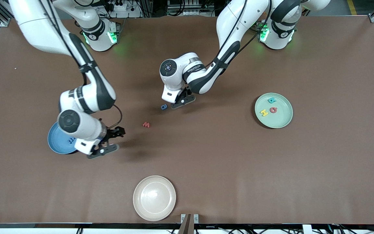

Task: Sort upper and lower case letters into plates
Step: 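Grasp the blue M with the left gripper while the right gripper reaches W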

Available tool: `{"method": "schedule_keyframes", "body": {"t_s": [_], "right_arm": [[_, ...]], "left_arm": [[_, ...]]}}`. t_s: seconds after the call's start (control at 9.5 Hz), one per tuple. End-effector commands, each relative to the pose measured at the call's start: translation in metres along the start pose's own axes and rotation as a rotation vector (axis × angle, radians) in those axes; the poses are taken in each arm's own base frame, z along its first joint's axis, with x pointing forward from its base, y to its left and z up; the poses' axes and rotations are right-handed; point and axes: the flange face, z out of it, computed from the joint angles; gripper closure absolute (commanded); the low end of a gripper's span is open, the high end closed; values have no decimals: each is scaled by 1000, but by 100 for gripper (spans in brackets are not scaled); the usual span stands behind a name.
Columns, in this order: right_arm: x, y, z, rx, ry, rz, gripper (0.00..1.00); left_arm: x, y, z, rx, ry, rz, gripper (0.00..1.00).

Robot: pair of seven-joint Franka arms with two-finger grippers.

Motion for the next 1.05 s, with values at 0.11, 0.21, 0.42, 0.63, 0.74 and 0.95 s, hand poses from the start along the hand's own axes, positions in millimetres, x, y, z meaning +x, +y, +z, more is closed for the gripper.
{"method": "schedule_keyframes", "body": {"t_s": [0.11, 0.21, 0.42, 0.63, 0.74, 0.95], "right_arm": [[-10, -24, 15, -1, 2, -306, 0], [-19, -46, 22, -10, 26, -364, 0], [-20, -100, 30, -47, 33, -484, 0], [-25, -137, 45, -106, 24, -599, 0], [-29, -143, 50, -136, 8, -636, 0], [-29, -139, 63, -145, 6, -655, 0]], "left_arm": [[28, -11, 2, 13, -10, 3, 66], [37, -16, -5, 25, -13, 12, 66], [42, -20, -12, 47, -16, 31, 66], [45, -20, -13, 45, -17, 26, 66], [57, -26, -25, 55, -17, 29, 66], [76, -37, -44, 72, -55, 67, 66]]}}
